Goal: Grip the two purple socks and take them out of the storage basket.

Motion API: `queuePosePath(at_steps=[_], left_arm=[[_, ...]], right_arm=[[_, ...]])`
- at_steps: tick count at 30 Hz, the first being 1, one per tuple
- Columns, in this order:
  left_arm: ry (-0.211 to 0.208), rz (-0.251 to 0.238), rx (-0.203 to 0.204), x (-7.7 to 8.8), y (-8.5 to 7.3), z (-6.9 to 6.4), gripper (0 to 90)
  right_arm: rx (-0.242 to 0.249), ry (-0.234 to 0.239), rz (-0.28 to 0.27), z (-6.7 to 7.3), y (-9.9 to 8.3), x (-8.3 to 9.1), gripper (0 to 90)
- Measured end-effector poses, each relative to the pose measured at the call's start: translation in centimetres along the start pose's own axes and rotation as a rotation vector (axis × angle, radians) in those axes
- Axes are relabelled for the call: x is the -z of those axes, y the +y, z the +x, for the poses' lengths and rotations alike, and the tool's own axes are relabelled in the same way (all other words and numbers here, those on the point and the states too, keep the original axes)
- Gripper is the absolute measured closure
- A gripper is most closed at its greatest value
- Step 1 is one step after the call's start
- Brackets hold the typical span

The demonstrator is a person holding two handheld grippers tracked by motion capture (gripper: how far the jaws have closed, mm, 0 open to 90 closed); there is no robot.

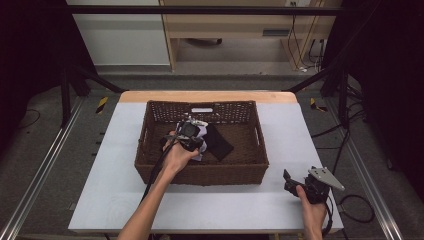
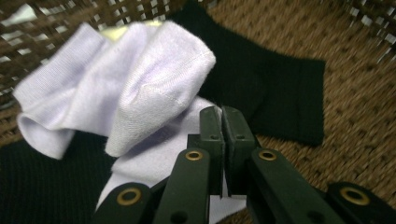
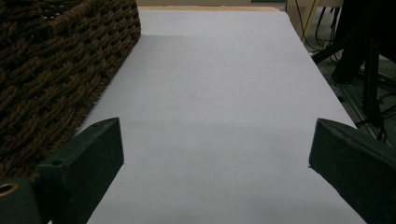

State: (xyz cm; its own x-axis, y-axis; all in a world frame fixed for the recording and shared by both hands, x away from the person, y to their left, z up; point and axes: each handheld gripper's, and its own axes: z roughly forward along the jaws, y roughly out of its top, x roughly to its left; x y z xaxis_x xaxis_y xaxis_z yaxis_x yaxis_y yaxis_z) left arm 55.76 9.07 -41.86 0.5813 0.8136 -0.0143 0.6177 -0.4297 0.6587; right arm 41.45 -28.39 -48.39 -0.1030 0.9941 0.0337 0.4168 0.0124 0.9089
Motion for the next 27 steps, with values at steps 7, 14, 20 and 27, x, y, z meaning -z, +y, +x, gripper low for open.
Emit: queuePosePath(at_steps=[7, 14, 20, 27], left_arm=[[-0.017, -0.113, 0.003, 1.3, -0.1, 0.1, 87.8], [-0.072, -0.194, 0.038, 2.2, -0.1, 0.5, 87.9], [-0.099, -0.267, 0.021, 3.2, 0.1, 0.4, 88.0], [-0.090, -0.380, -0.008, 4.9, 0.7, 0.4, 88.0]], right_arm=[[-0.008, 0.003, 0.001, 0.0, 0.0, 0.0, 3.6], [-0.010, 0.005, 0.002, -0.1, 0.0, 0.0, 3.6], [-0.014, 0.004, 0.001, -0.1, 0.0, 0.0, 3.6], [-0.015, 0.006, 0.004, -0.1, 0.0, 0.0, 3.6]])
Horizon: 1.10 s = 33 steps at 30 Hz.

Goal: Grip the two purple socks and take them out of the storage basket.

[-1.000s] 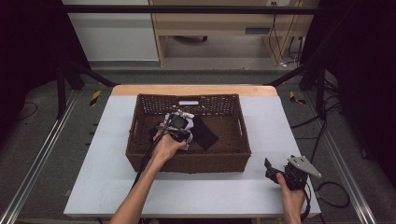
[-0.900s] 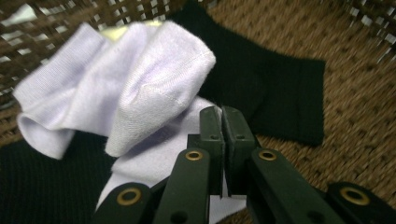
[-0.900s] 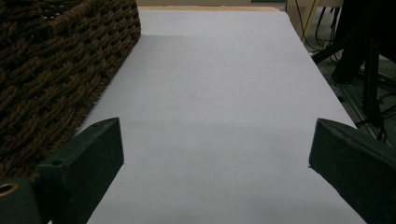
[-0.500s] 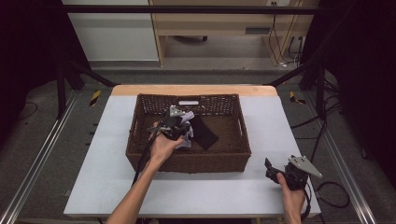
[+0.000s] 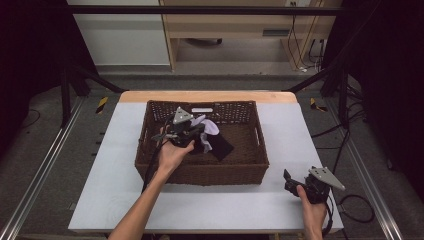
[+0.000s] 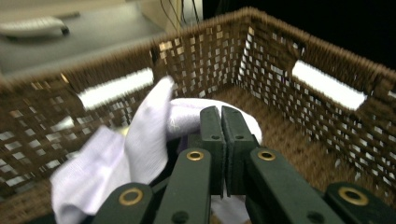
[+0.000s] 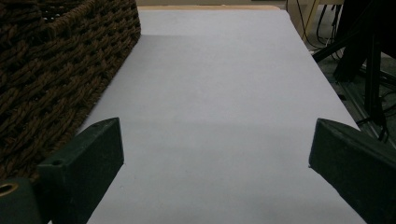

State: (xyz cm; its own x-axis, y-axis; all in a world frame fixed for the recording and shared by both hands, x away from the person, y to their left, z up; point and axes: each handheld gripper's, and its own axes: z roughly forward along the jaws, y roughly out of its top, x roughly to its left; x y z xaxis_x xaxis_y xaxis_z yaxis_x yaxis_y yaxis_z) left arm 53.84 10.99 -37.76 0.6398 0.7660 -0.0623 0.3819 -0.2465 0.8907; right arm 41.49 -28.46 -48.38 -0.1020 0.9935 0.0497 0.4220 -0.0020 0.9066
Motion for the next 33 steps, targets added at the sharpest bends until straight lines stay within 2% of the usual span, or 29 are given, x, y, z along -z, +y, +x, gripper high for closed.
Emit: queuePosePath(at_steps=[4, 9, 16, 25, 33], left_arm=[[-0.020, -0.073, 0.028, 0.9, 0.9, 0.0, 88.1], [-0.032, -0.112, 0.002, 2.2, 2.2, -0.6, 88.1], [-0.060, -0.175, -0.036, 5.3, 3.6, -1.9, 88.1], [-0.082, -0.227, -0.063, 8.9, 3.9, -2.7, 88.1], [-0.126, -0.272, -0.098, 12.0, 4.1, -4.1, 88.1]], right_arm=[[0.002, 0.000, 0.000, 0.0, 0.0, 0.0, 3.6], [0.001, 0.000, -0.001, 0.0, 0.0, 0.0, 3.6], [0.000, -0.002, -0.001, 0.0, 0.0, 0.0, 3.6], [-0.003, -0.001, -0.001, 0.0, 0.0, 0.0, 3.6], [-0.003, -0.004, 0.001, 0.0, 0.0, 0.0, 3.6]])
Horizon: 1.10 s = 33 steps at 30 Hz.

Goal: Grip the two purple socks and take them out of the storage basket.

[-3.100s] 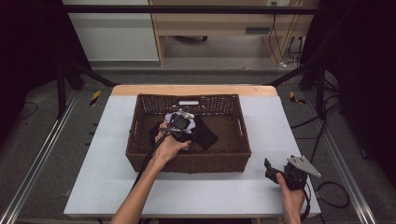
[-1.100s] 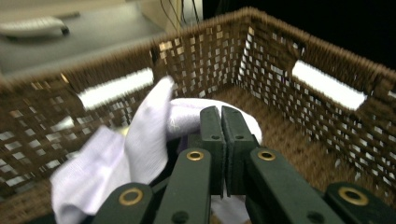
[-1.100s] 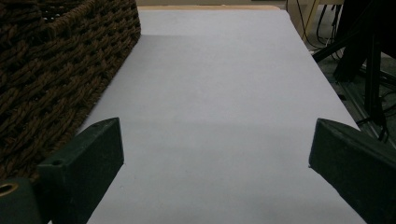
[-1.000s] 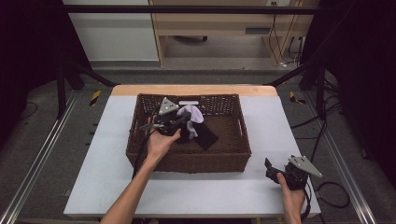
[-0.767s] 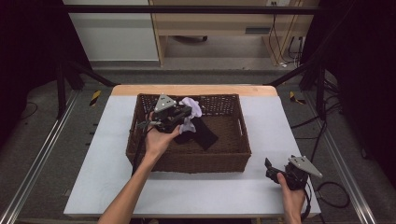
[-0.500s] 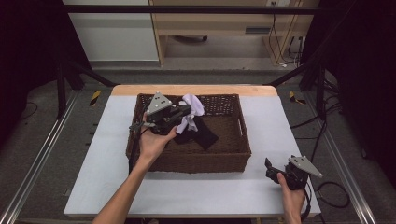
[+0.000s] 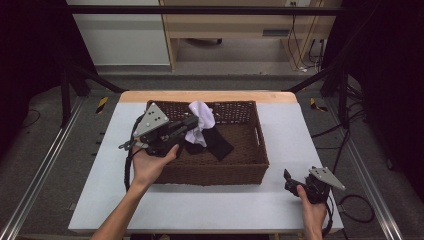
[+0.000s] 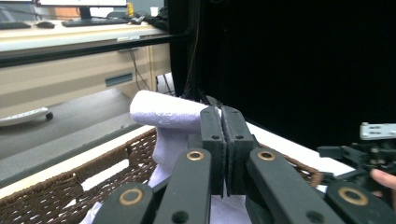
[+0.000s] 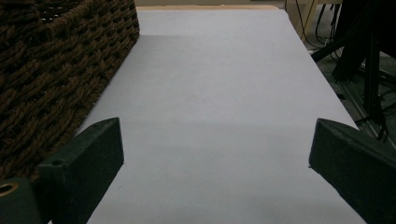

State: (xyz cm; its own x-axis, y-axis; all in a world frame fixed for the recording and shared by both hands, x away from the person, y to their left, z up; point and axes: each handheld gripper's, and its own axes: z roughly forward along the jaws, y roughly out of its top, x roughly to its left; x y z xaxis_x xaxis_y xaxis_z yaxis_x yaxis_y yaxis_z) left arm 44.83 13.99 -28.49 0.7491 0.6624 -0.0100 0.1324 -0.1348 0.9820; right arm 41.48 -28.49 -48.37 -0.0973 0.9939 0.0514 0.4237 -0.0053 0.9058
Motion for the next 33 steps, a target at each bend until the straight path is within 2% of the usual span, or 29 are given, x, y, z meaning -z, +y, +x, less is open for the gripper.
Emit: queuePosePath(at_steps=[7, 13, 17, 24, 29, 33], left_arm=[[-0.031, -0.014, -0.033, 2.4, 0.0, -1.5, 88.0], [-0.048, -0.015, -0.077, 4.5, -0.8, -2.8, 88.0], [-0.072, -0.018, -0.087, 5.9, -1.7, -3.6, 88.0], [-0.083, 0.017, -0.092, 7.5, -4.0, -4.3, 88.0], [-0.092, 0.067, -0.085, 8.2, -6.1, -4.6, 88.0], [-0.093, 0.131, -0.084, 8.3, -8.0, -4.8, 88.0]], right_arm=[[0.000, 0.000, -0.002, 0.0, 0.0, 0.0, 3.6], [-0.001, 0.001, -0.001, 0.0, 0.0, 0.0, 3.6], [0.000, -0.003, -0.001, 0.0, 0.0, 0.0, 3.6], [0.002, -0.005, -0.004, 0.0, 0.0, 0.0, 3.7], [-0.001, -0.007, -0.007, 0.0, 0.0, 0.0, 3.7], [-0.001, -0.008, -0.009, 0.0, -0.1, 0.0, 3.7]])
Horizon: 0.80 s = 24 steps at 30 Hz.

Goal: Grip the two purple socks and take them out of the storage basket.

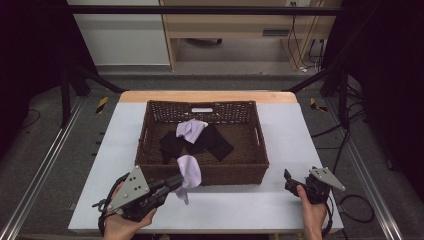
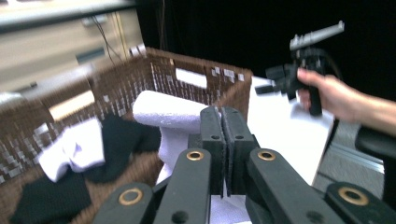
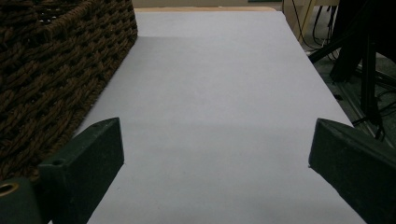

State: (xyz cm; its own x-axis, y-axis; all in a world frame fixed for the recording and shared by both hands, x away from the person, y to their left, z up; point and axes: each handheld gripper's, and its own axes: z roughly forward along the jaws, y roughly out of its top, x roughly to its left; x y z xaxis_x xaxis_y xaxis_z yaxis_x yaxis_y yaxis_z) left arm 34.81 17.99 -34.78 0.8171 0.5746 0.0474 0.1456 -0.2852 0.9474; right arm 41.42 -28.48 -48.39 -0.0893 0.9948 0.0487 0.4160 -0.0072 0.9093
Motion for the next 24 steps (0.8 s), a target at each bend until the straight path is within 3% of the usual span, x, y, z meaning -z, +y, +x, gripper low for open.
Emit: queuePosePath(at_steps=[7, 19, 24], left_arm=[[-0.012, 0.101, 0.037, -0.8, -3.2, -0.1, 88.0], [-0.019, 0.281, 0.088, -4.0, -7.6, 0.8, 87.9], [-0.023, 0.319, 0.103, -5.2, -8.9, 1.0, 87.6]], right_arm=[[0.001, 0.000, 0.003, 0.0, 0.0, 0.0, 3.7], [0.005, 0.004, 0.008, 0.0, 0.0, -0.1, 3.9], [0.008, 0.004, 0.010, 0.0, 0.0, -0.1, 3.9]])
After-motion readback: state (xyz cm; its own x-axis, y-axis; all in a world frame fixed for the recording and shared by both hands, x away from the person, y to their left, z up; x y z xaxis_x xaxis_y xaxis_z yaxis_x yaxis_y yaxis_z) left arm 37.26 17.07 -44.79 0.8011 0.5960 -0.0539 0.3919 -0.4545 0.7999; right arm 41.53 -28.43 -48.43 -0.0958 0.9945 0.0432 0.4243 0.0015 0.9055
